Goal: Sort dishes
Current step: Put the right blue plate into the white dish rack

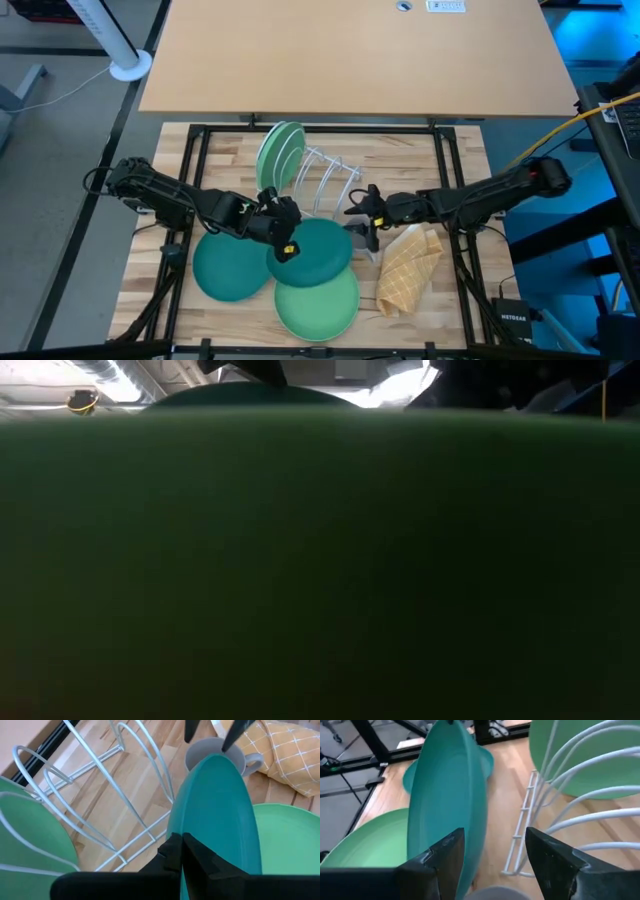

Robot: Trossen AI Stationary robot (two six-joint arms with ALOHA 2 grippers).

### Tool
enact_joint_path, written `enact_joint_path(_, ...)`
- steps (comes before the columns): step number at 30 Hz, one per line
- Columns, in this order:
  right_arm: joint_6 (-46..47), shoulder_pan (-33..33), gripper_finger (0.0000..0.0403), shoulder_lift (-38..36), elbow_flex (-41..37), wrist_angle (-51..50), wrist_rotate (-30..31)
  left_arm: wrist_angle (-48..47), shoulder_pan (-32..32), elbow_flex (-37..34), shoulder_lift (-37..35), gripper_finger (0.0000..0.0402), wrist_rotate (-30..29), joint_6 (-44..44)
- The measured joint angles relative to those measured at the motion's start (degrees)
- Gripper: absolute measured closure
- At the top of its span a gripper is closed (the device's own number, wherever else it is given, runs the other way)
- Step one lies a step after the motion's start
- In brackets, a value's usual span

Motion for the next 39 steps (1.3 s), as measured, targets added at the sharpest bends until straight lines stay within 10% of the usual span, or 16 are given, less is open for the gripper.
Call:
enact_joint_path(29,3.0,1.4,0.0194,11.4,0.0,9.1,-0.1,2.5,-0.1,0.0,0.0,0.0402,-0.1,-0.2)
enact_joint_path(39,-4.7,1.3,0.0350,11.7,0.0,12.1,0.5,4.7,-0.2,0.0,0.0,0.0402,0.8,0.4)
